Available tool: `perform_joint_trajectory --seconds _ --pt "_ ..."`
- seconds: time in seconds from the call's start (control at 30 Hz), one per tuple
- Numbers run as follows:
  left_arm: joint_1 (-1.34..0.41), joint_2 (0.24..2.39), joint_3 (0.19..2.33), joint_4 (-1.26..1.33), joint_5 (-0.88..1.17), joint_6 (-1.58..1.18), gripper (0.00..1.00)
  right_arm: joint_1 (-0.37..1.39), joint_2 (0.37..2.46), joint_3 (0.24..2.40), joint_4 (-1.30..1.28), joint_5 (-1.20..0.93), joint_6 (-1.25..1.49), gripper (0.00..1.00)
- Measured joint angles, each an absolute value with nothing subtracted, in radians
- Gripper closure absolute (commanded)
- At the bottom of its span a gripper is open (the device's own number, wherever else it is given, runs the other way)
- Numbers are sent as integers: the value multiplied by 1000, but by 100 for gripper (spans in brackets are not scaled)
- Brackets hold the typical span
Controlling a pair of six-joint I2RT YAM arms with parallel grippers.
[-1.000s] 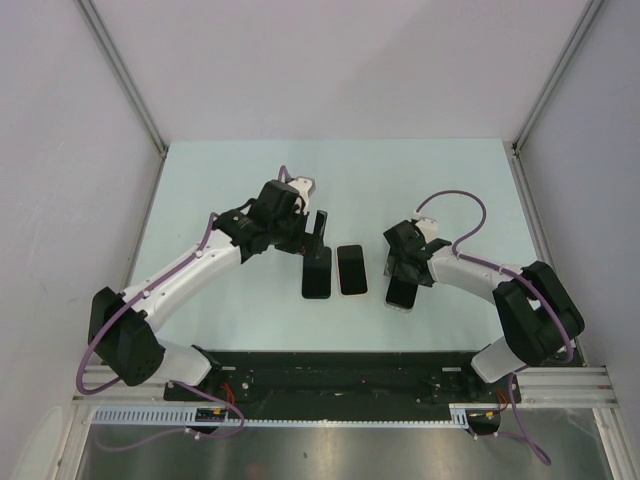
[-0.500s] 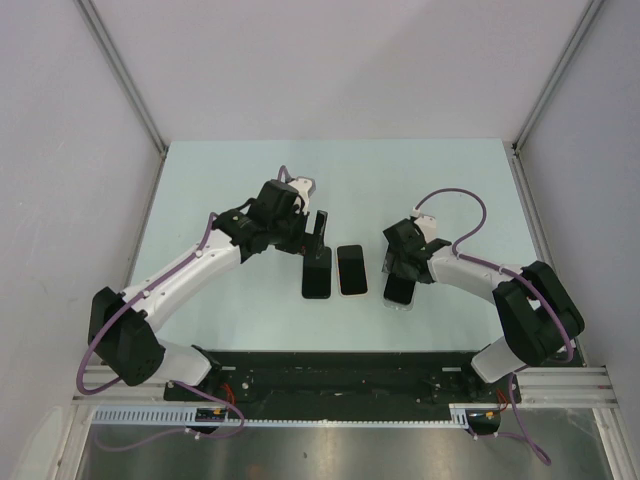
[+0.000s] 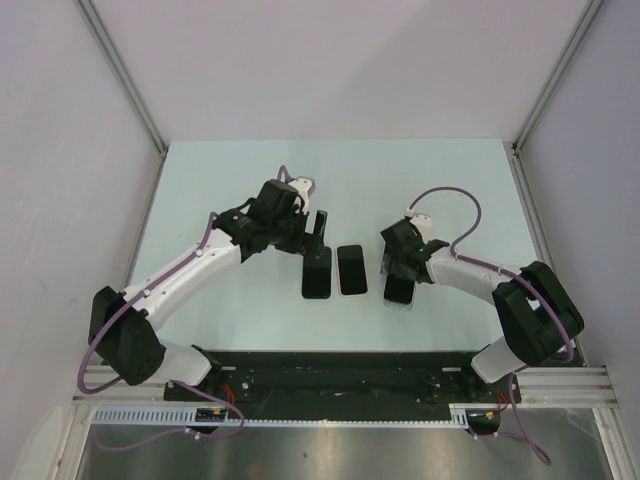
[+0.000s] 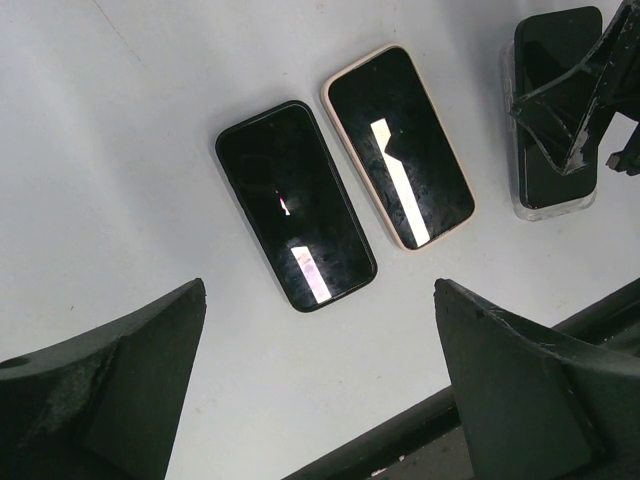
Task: Put the phone into the phone case
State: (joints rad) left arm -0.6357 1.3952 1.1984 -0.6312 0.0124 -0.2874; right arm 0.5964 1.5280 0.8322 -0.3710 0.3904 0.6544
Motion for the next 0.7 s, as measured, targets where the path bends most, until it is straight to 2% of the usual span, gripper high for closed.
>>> perform_joint_trajectory --seconds 0.7 --pt "-633 1402 1198 -632 23 -287 0 620 1489 782 -336 411 620 38"
